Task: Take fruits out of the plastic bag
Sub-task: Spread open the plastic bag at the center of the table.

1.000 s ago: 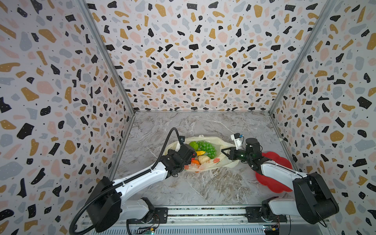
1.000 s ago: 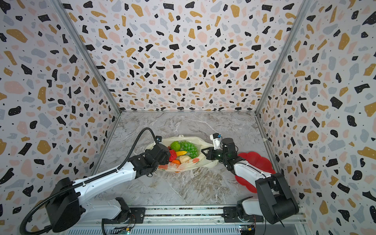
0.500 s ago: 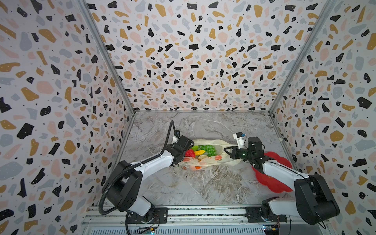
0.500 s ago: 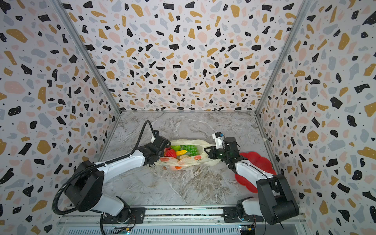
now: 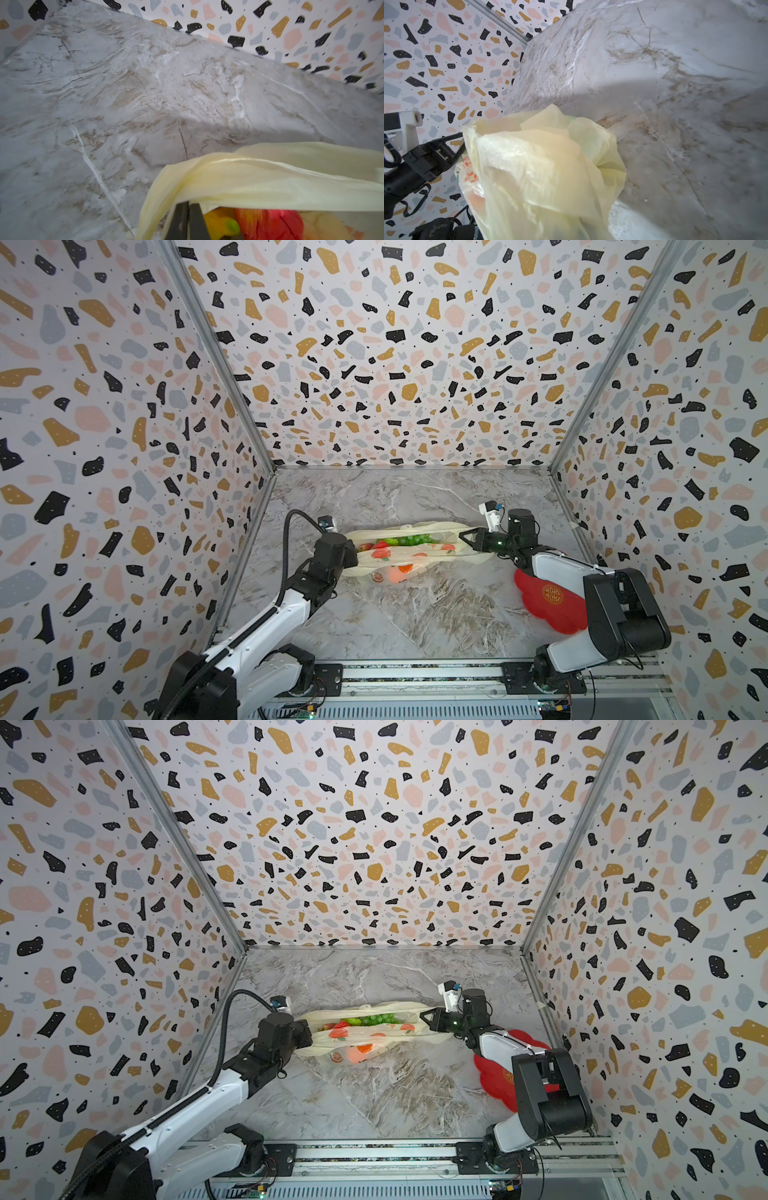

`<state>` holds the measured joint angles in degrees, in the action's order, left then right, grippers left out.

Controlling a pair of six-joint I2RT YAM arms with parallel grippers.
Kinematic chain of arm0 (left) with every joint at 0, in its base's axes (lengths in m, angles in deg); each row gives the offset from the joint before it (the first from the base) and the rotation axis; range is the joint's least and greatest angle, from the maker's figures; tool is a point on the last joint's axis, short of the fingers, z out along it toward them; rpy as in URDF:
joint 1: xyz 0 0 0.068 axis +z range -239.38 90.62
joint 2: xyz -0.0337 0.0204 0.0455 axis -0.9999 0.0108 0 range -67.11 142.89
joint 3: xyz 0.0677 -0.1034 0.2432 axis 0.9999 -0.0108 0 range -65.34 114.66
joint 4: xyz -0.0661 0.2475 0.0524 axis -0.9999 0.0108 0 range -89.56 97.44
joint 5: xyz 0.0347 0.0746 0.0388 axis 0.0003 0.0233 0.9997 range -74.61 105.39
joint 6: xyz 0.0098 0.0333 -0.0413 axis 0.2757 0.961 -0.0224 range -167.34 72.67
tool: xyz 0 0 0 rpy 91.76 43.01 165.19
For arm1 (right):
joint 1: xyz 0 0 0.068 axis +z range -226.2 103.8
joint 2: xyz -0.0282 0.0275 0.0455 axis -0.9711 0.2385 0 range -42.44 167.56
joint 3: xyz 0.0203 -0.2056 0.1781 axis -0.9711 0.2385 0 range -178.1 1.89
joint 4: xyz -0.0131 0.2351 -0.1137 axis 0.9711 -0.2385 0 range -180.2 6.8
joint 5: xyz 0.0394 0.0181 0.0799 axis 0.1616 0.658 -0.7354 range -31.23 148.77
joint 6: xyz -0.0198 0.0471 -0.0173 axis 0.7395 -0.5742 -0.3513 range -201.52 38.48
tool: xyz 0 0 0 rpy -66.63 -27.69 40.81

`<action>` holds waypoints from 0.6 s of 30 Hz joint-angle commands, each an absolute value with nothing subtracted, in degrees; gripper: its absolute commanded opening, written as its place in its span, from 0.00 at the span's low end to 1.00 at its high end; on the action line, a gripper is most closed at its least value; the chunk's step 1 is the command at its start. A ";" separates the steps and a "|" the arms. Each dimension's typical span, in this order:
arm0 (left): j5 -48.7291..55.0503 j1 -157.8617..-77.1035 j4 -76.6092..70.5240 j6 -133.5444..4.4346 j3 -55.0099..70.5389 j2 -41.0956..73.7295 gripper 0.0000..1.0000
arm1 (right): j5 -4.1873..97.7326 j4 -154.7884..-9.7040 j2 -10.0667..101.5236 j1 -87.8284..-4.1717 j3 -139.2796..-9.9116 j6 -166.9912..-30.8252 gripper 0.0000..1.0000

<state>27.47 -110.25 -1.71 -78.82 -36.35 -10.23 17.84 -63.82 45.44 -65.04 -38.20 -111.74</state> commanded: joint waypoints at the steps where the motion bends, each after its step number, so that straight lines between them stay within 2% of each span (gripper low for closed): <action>1: 22.59 -105.86 -7.94 -82.03 -38.09 -11.04 0.00 | 18.85 -62.99 47.48 -63.04 -41.35 -112.07 0.00; 3: 18.76 -105.85 -8.17 -80.77 -36.95 -8.95 0.00 | 21.94 -66.67 48.00 -58.81 -43.73 -108.38 0.00; 7: 17.85 -106.08 -7.21 -79.73 -35.63 -6.38 0.00 | 22.59 -70.62 47.87 -53.97 -46.01 -103.44 0.00; 8: 18.06 -106.24 -6.98 -79.41 -35.46 -6.46 0.00 | 23.35 -71.80 47.42 -53.42 -46.35 -102.60 0.07; 10: 19.13 -106.68 -5.69 -78.60 -34.97 -6.38 0.00 | 26.41 -74.63 45.82 -52.12 -46.99 -100.90 0.32; 12: 19.64 -106.94 -5.20 -78.20 -35.01 -6.45 0.00 | 29.02 -76.81 43.96 -50.93 -47.72 -99.76 0.45; 18: 20.66 -108.01 -5.66 -78.27 -35.95 -6.95 0.00 | 41.97 -86.86 42.81 -49.08 -54.78 -98.89 0.53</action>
